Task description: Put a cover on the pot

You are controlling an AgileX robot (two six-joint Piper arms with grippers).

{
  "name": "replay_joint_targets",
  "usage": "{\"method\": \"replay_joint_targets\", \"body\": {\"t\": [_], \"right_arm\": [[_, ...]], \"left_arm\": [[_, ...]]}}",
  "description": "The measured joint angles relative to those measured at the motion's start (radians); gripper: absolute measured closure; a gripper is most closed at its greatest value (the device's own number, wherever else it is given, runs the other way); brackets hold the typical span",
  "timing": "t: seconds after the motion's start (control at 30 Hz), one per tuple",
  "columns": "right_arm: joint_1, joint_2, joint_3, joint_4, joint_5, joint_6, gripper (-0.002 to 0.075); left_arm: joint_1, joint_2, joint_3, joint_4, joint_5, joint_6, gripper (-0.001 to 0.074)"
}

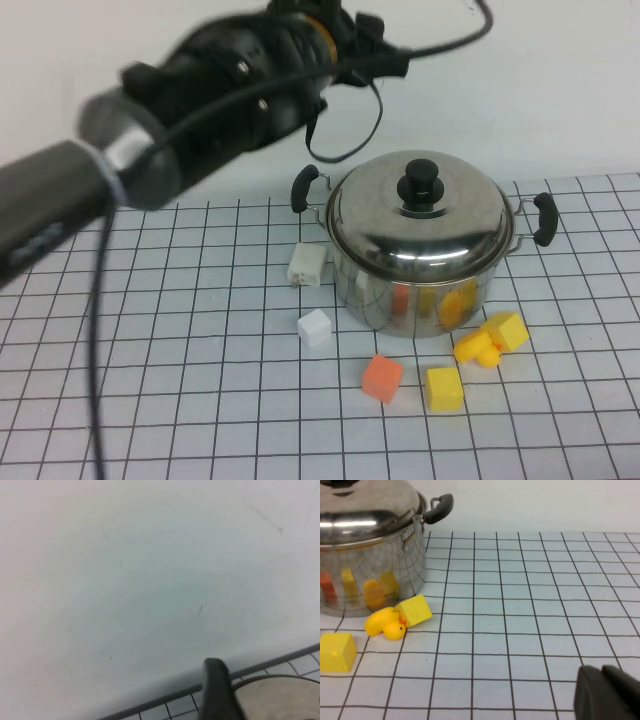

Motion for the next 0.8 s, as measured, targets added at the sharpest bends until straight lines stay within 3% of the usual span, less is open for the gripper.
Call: {"method": "replay_joint_targets", "body": {"t": [0.07,0.17,0.27,0.5,0.8], "right_arm": [[0.0,0.0,0.0,0.0,0.0,0.0,0.0717],[0.0,0.0,0.0,0.0,0.0,0.0,0.0717],[0.0,0.0,0.0,0.0,0.0,0.0,0.0717],[0.0,0.0,0.0,0.0,0.0,0.0,0.0717],[0.0,0.0,0.0,0.0,0.0,0.0,0.0717]], "left_arm": [[-0.022,-0.053,0.0,-0.073,0.061,0.087,0.0414],[-0.06,-0.128,0.0,-0.172,0.174,0.243,0.0607],[-0.098,-0.197,0.0,-0.235,0.265,0.323,0.0696],[-0.118,-0.328,0.0,-0.258,0.42,0.341,0.0733],[-0.122,-0.388,0.0,-0.287,0.579,0.185,0.0735]]}}
